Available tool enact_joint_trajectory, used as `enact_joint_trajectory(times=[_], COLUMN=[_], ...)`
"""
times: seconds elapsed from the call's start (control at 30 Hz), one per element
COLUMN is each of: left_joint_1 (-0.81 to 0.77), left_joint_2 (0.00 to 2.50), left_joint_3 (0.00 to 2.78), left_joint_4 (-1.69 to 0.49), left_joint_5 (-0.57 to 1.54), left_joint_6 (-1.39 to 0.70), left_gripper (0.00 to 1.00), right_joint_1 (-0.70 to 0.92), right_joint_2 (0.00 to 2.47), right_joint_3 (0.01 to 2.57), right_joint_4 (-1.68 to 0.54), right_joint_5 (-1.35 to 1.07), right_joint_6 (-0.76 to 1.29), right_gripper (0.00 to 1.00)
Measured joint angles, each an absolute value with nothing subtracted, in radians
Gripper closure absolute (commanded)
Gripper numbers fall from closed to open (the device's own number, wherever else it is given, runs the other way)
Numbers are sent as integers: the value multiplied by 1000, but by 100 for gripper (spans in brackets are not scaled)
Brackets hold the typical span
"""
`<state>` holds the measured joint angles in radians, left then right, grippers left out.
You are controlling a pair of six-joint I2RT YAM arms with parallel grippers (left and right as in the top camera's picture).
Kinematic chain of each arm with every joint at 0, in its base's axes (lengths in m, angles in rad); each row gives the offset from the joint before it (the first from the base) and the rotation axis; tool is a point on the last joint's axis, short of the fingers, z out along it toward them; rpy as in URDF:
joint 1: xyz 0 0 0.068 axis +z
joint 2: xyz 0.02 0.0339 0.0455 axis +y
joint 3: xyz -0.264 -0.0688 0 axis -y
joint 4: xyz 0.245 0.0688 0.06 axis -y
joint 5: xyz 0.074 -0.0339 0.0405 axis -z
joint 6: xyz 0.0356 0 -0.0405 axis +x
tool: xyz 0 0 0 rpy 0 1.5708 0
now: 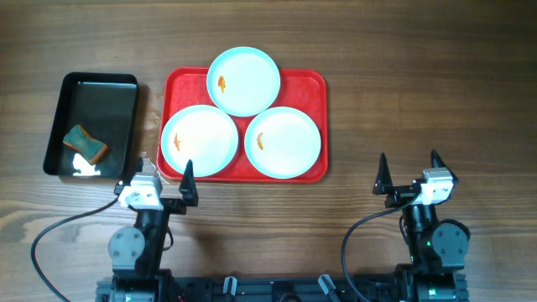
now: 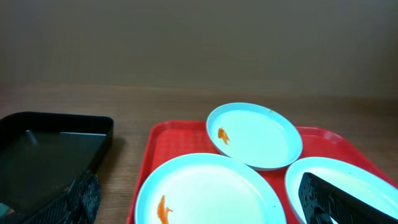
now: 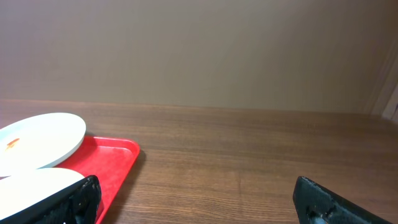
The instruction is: Clean dirty plates on tray and stack at the side
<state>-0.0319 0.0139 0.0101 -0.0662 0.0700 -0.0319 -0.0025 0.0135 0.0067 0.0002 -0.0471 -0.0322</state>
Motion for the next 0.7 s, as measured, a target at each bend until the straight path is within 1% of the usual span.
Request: enact_joint_trajectory(times=[0.07, 0.1, 0.2, 0.27, 0.33, 0.37, 0.43, 0.5, 0.53, 0.6, 0.63, 0.67, 0.7], left_joint_1=[-32, -33, -33, -33, -28, -20, 16, 61, 102, 169, 181, 199, 202], left_joint_2=[14, 14, 14, 14, 15, 15, 61, 188, 350, 650, 728, 897, 1016], left_joint_3=[8, 7, 6, 7, 22, 43, 147, 294, 440, 676, 731, 866, 937], left_joint_4=[-21, 21, 73, 206, 278, 252, 75, -112, -233, -383, -427, -517, -545], left_joint_5=[187, 326, 531, 619, 620, 595, 503, 408, 341, 255, 249, 243, 235], left_joint_6=[-112, -183, -260, -282, -298, -301, -291, -270, -264, -252, -250, -248, -246], left_gripper=[0, 0, 0, 0, 0, 0, 0, 0, 0, 0, 0, 0, 0], right_joint_1=[-2, -2, -2, -2, -2, -2, -2, -2, -2, -2, -2, -2, -2], right_joint_2=[14, 14, 14, 14, 14, 14, 14, 14, 14, 12, 14, 13, 13], right_joint_3=[7, 7, 7, 7, 7, 7, 7, 6, 6, 6, 6, 6, 6], right_joint_4=[0, 0, 0, 0, 0, 0, 0, 1, 0, -1, 2, 1, -1], right_joint_5=[-47, -47, -47, -47, -47, -47, -47, -47, -47, -47, -47, -47, -47], right_joint_6=[-32, -32, -32, -33, -32, -32, -32, -32, -32, -33, -33, -33, -33], right_gripper=[0, 0, 0, 0, 0, 0, 0, 0, 0, 0, 0, 0, 0])
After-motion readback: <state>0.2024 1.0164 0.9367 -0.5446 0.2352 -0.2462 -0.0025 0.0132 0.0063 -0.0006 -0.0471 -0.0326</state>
